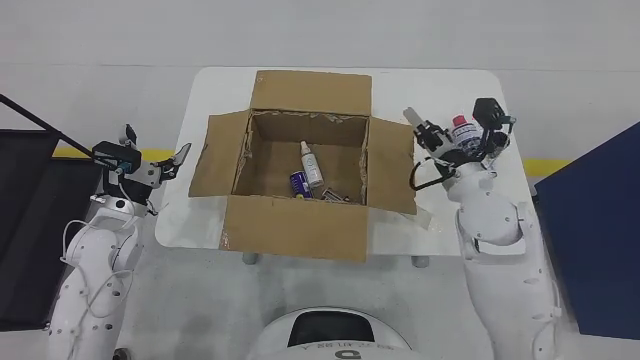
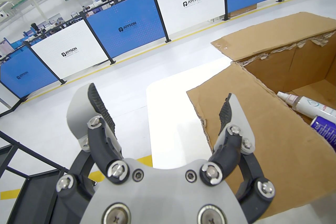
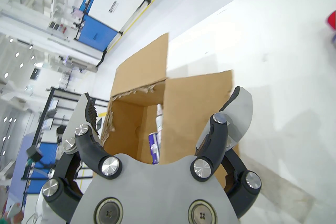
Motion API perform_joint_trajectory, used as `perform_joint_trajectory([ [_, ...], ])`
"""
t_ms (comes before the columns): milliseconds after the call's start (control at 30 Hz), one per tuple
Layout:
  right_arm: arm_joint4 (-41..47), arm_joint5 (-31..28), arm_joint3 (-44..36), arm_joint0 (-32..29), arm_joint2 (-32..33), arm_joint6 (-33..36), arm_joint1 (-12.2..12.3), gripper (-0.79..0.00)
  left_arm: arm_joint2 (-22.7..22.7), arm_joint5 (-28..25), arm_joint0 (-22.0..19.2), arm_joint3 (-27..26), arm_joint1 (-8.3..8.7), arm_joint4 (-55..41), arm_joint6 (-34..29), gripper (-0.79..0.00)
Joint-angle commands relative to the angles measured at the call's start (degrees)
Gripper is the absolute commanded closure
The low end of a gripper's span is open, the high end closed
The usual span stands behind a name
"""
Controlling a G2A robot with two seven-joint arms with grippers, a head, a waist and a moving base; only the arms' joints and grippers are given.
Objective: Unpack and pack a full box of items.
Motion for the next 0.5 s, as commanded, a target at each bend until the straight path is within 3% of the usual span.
perform_joint_trajectory([
  [0,7.37,3.20,3.02,1.64,3.90,-2.56,0.03,-0.785,0.00,0.00,0.00,0.00,0.00,0.00,0.00,-0.785],
  [100,6.12,8.76,5.92,3.15,5.86,-6.62,0.03,-0.785,0.00,0.00,0.00,0.00,0.00,0.00,0.00,-0.785],
  [233,-0.21,12.85,9.75,4.34,6.52,-4.41,0.73,-0.785,0.00,0.00,0.00,0.00,0.00,0.00,0.00,-0.785],
  [333,-7.55,13.27,13.10,5.24,5.61,-1.30,1.47,-0.785,0.00,0.00,0.00,0.00,0.00,0.00,0.00,-0.785],
  [467,-8.24,14.80,14.71,6.11,7.30,-1.22,1.72,-0.785,0.00,0.00,0.00,0.00,0.00,0.00,0.00,-0.785],
])
